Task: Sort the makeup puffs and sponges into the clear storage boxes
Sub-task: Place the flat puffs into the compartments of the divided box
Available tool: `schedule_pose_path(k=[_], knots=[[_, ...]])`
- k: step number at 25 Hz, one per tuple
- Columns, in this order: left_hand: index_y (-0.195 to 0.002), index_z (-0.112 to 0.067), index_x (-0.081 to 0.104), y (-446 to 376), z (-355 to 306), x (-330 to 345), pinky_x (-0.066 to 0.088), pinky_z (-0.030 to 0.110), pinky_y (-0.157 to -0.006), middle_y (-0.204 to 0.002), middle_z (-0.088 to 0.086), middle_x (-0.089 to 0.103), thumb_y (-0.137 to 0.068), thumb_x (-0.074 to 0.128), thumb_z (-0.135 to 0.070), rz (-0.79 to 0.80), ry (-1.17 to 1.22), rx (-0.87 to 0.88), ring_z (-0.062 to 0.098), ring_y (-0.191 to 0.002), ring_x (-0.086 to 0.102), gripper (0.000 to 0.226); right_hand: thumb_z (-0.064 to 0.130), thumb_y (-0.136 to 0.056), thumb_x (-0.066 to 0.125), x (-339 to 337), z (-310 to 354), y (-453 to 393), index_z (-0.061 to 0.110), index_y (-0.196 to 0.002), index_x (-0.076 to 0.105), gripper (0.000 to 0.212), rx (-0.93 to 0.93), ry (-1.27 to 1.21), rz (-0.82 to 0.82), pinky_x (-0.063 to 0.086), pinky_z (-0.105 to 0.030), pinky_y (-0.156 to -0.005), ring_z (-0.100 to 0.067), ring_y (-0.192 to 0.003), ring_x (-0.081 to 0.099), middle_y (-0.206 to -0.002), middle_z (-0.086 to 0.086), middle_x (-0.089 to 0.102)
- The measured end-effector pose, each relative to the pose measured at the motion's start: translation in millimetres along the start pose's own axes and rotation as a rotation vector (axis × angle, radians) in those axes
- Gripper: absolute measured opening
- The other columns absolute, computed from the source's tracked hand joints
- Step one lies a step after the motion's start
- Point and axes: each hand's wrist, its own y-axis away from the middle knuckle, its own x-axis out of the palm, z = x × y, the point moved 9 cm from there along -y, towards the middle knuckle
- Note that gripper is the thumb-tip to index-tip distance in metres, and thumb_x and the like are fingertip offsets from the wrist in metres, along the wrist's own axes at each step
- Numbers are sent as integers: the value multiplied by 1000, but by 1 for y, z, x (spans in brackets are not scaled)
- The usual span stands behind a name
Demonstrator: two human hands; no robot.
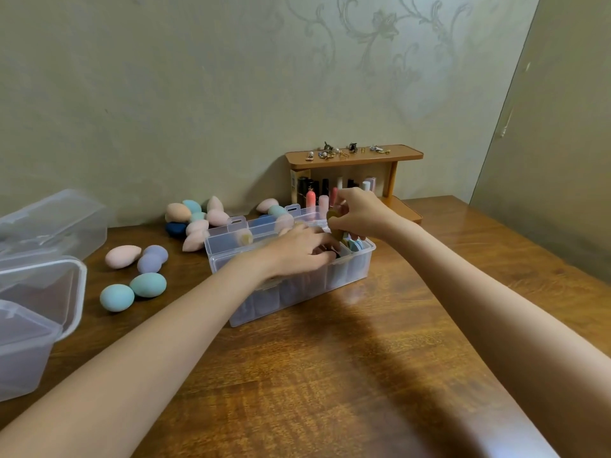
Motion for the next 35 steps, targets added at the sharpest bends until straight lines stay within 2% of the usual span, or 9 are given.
schedule_pose_path(k=[4,7,9,12,14,18,25,30,35], knots=[[-109,-25,67,-3,3,-6,34,47,-103,-126,-3,58,-94,41,-33,-1,-59,-20,22,-118,45,31,15,-86,62,2,8,1,12,-91,47,17,-49,33,20,40,-11,-51,-17,-78,56,-89,-6,53],[-103,-13,67,-10,6,-11,52,35,-79,-99,1,67,-93,46,-27,28,-55,-127,16,-87,61,27,18,-87,61,4,8,3,12,-84,48,15,-50,75,42,39,-11,-50,-16,-75,55,-79,-1,52],[-101,-10,65,-14,2,-14,50,31,-70,-88,4,63,-91,51,-22,41,-87,-175,20,-81,61,22,23,-88,60,13,3,6,6,-84,54,19,-9,133,132,40,-10,-45,-14,-65,55,-73,-2,54],[-123,-5,56,-18,1,-15,51,45,-90,-120,20,57,-87,56,-16,108,-94,-242,36,-113,56,38,26,-90,57,20,-2,10,-2,-93,59,27,45,143,223,37,-6,-35,-9,-51,52,-64,-3,55],[-131,-7,50,-19,4,-9,48,47,-97,-130,20,51,-85,59,-13,205,-72,-298,37,-121,50,47,23,-90,55,22,-7,10,-1,-91,58,25,81,122,278,39,-10,-37,-11,-50,52,-63,-4,56],[-134,-8,48,-16,0,-8,48,43,-99,-128,16,52,-85,62,-10,198,-38,-344,33,-120,51,51,20,-90,55,25,-15,11,6,-76,56,20,148,117,337,41,-16,-45,-12,-53,54,-66,-5,57],[-130,-3,47,-4,-12,-25,38,40,-105,-133,16,48,-93,50,-2,-149,-185,-363,32,-128,43,37,20,-89,58,25,-9,12,2,-104,59,24,142,84,236,45,-19,-53,-14,-62,53,-77,-7,57],[-133,1,40,-3,-12,-33,41,38,-101,-134,17,48,-92,52,-5,-149,-171,-361,32,-126,47,44,14,-86,59,33,2,10,-2,-104,66,25,24,213,129,53,-30,-76,-25,-81,62,-101,-19,69],[-136,0,34,-8,-1,-27,46,39,-93,-137,24,45,-88,58,-8,-100,-169,-397,35,-120,52,55,17,-89,58,32,6,13,2,-113,64,29,11,282,148,54,-32,-81,-26,-91,66,-103,-16,68]])
